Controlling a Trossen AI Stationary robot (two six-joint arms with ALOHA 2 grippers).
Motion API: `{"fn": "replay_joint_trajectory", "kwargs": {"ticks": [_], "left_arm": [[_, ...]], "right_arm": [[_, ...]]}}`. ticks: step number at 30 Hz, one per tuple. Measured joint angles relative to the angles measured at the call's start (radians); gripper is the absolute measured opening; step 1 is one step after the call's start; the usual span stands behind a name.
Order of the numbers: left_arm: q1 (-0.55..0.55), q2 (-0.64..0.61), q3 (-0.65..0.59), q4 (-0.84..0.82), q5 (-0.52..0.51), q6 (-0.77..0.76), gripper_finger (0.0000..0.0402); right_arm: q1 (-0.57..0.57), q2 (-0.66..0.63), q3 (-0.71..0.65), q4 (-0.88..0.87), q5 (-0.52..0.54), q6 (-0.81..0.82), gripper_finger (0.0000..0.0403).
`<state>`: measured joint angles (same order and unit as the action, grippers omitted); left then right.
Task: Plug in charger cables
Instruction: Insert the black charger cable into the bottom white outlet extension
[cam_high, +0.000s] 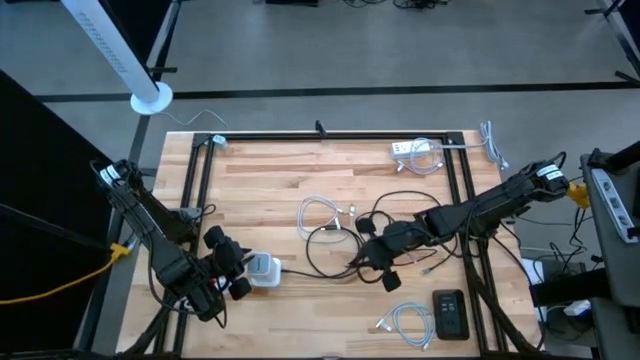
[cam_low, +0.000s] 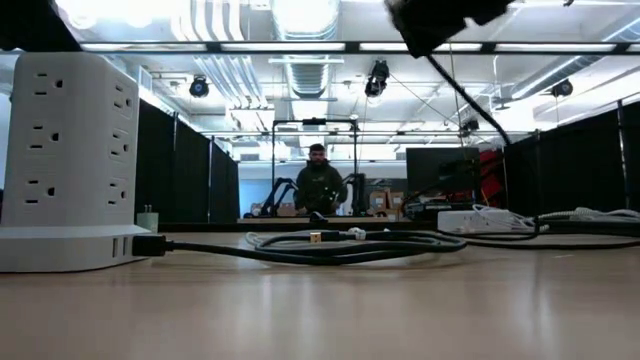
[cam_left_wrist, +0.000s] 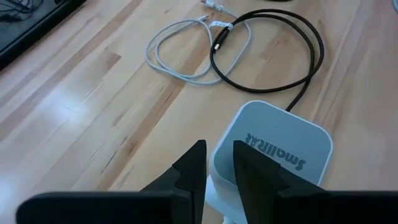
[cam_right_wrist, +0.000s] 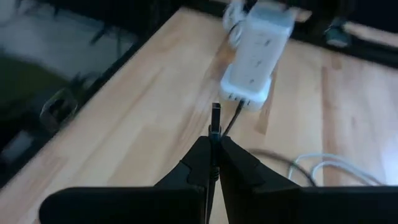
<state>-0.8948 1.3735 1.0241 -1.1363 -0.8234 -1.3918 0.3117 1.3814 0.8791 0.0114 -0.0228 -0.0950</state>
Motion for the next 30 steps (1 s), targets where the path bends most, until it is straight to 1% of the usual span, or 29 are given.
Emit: {"fn": "replay_joint_trajectory", "kwargs": {"ticks": [3,5,9,13,17,21,24,26,30], "left_arm": [[0.003,-0.004,0.019,-0.055,0.021,-0.001,0.0064],[0.006,-0.016,0.04,-0.082,0.054,-0.003,0.0064],[0.007,-0.042,0.077,-0.105,0.173,-0.009,0.0064],[0.007,-0.067,0.081,-0.105,0.326,-0.092,0.0064],[0.002,-0.058,0.033,-0.083,0.42,-0.161,0.0064],[-0.001,-0.022,-0.043,0.01,0.44,-0.134,0.0064],[-0.001,-0.002,-0.104,0.132,0.41,-0.068,0.0064],[-0.001,0.001,-0.15,0.211,0.397,-0.038,0.0064],[-0.007,0.003,-0.237,0.343,0.388,-0.029,0.0064]], "right_arm": [[-0.008,0.064,0.003,0.077,0.023,0.049,0.0008],[-0.013,0.125,0.032,0.073,0.026,0.06,0.0008],[-0.016,0.258,0.154,0.044,0.031,0.103,0.0008],[-0.016,0.417,0.366,-0.147,0.049,0.115,0.0008],[-0.021,0.576,0.588,-0.365,0.049,0.156,0.0008],[-0.033,0.717,0.774,-0.521,0.049,0.206,0.0008],[-0.041,0.814,0.898,-0.597,0.048,0.234,0.0008],[-0.045,0.876,0.97,-0.631,0.046,0.234,0.0008],[-0.049,0.976,1.09,-0.674,0.041,0.218,0.0008]]}}
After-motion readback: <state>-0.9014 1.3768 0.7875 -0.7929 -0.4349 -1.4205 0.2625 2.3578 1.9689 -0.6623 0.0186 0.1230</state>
